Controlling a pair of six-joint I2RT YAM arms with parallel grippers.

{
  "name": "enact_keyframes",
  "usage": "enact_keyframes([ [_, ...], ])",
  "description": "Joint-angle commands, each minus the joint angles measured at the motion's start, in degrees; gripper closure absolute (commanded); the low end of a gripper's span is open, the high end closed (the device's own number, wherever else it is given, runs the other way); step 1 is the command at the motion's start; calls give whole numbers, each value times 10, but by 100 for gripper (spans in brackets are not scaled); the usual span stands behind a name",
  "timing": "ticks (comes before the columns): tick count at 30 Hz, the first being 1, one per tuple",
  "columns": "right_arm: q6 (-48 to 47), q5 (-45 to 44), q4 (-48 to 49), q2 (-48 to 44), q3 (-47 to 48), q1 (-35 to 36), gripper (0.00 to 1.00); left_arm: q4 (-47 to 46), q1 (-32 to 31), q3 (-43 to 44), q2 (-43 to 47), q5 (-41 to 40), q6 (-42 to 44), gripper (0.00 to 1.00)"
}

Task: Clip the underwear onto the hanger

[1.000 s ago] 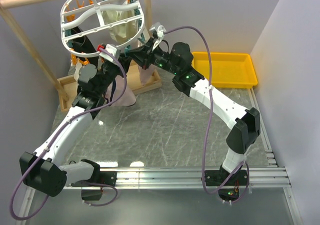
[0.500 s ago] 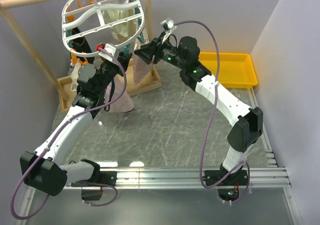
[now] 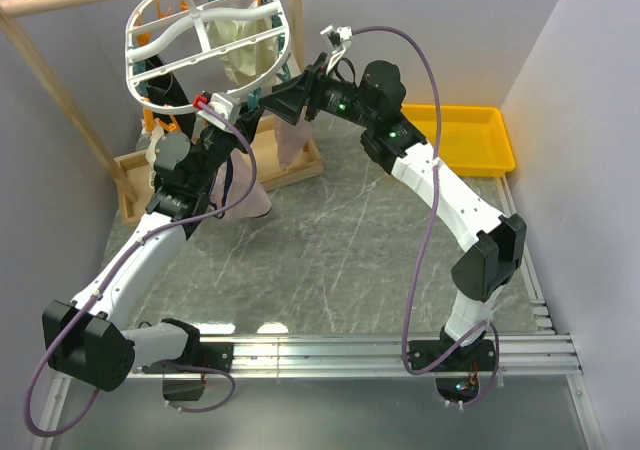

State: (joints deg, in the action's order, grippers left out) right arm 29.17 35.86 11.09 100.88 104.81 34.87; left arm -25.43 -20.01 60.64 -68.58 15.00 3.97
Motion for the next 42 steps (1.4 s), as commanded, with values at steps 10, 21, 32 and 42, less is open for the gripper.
enact_keyframes([
  [10, 20, -1, 0, 49, 80, 19, 24, -51, -6, -7, -8, 72, 12, 99],
  [21, 21, -18, 2, 63, 96, 23, 49, -45, -6, -10, -9, 77, 19, 100],
  [32, 13, -7, -13, 69, 108, 23, 48, -36, -6, -8, -10, 80, 23, 99],
  [42, -1, -12, -26, 75, 114, 27, 42, -32, -6, -3, -15, 84, 21, 99],
])
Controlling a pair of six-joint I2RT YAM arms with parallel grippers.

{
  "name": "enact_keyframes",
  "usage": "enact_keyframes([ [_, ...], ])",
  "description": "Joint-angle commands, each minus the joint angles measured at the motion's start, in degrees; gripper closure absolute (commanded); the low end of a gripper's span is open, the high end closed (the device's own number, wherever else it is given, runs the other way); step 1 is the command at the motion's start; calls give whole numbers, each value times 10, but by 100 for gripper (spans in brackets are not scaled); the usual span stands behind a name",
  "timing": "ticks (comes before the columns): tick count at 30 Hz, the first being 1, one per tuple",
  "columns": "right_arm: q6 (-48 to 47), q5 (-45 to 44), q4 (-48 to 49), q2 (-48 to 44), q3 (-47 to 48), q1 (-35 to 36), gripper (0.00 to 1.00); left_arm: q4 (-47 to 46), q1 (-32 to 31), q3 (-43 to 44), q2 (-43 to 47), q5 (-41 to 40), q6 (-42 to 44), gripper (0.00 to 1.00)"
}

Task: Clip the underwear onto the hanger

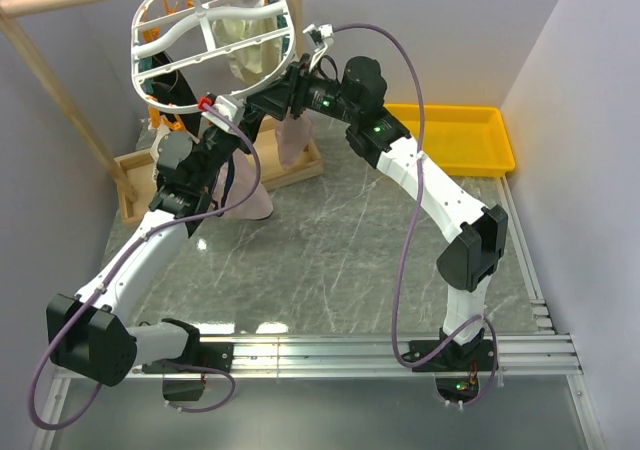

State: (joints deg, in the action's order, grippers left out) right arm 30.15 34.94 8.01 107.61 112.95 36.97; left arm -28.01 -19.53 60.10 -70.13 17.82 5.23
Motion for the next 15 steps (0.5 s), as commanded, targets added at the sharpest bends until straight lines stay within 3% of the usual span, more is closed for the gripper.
enact_keyframes([
  [1, -16, -3, 2, 9, 39, 7, 43, -6, -10, 4, 0, 56, 8, 99],
  [7, -40, -8, -22, 14, 49, 12, 63, 0, -11, 6, 1, 53, 8, 96],
  [9, -44, -11, -26, 15, 50, 12, 81, 4, -10, 9, 2, 51, 6, 89],
  [12, -52, -16, -31, 12, 50, 12, 100, 21, -10, 9, 10, 50, 5, 76],
  [15, -59, -16, -34, 10, 50, 11, 100, 44, -4, 6, 31, 72, 0, 68],
])
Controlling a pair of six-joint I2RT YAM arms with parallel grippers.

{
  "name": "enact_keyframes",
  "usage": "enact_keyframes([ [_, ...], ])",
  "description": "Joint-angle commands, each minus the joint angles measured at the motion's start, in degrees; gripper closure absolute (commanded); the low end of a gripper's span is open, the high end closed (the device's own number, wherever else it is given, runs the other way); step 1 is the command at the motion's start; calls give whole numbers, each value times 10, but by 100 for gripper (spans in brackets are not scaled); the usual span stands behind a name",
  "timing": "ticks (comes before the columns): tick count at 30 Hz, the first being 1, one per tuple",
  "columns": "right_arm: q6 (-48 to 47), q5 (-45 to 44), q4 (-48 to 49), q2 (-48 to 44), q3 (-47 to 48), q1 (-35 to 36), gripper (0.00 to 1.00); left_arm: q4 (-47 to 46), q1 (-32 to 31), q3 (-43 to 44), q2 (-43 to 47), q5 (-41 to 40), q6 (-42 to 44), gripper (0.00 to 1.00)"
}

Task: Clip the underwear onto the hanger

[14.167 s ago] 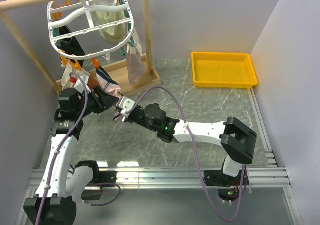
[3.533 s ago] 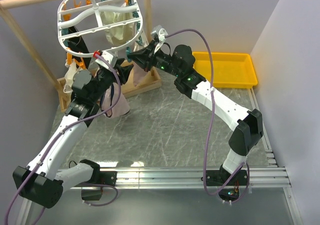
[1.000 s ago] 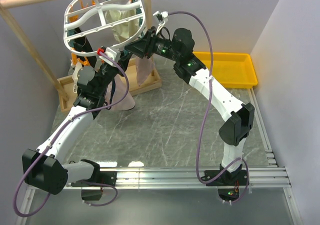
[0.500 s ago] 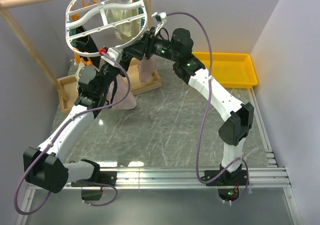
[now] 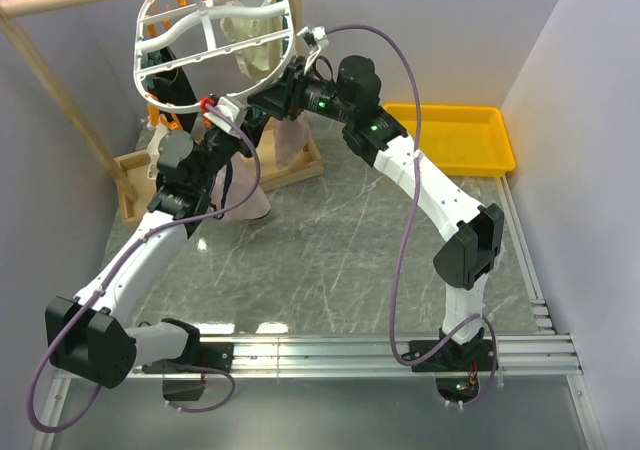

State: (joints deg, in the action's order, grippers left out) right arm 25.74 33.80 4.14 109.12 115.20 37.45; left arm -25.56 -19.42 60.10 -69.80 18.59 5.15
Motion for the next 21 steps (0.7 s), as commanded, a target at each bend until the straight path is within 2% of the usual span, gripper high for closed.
enact_keyframes([
  [1, -17, -5, 4, -5, 28, 5, 100, 29, 0, 5, 40, 71, -1, 67],
  [8, -11, 17, 27, -11, 13, 3, 100, 81, 14, 10, 68, 72, -2, 62],
  [15, -53, 21, 23, -20, 1, 1, 100, 75, 37, 37, 47, 57, -21, 66],
  [21, -78, 15, 41, -32, -26, -1, 100, 53, 90, 57, 29, 123, -99, 63],
])
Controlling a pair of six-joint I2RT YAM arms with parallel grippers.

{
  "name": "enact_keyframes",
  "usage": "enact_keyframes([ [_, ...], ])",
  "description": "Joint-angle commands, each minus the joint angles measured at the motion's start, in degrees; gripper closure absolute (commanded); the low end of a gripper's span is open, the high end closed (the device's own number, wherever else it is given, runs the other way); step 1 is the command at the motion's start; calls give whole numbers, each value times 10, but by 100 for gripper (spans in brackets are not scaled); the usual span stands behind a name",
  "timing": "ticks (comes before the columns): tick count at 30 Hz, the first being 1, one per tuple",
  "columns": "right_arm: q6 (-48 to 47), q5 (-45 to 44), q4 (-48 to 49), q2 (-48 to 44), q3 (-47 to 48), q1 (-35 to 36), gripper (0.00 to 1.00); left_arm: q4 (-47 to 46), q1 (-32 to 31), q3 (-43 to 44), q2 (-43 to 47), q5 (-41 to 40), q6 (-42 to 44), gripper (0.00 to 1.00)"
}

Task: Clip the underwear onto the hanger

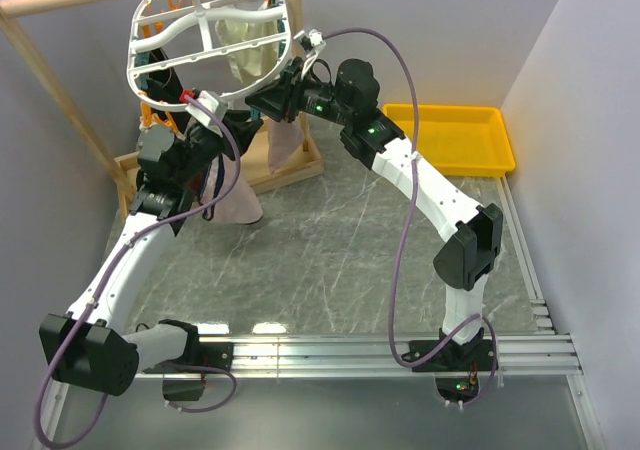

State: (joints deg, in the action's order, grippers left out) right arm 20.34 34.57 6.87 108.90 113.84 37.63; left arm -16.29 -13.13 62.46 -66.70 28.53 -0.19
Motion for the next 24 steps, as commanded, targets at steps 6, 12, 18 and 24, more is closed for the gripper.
enact_keyframes([
  [6, 7, -30, 24, -27, -8, -3, 100, -51, 28, 29, -6, 42, -58, 58],
  [12, 27, -69, 34, -26, -13, 3, 100, -64, 12, 41, -19, 16, -60, 50],
  [18, 32, -66, 38, -25, -12, 4, 100, -52, -23, 62, -41, -27, -39, 59],
  [24, 43, -61, 26, -26, -3, 4, 97, -49, -25, 63, -47, -48, -32, 87],
])
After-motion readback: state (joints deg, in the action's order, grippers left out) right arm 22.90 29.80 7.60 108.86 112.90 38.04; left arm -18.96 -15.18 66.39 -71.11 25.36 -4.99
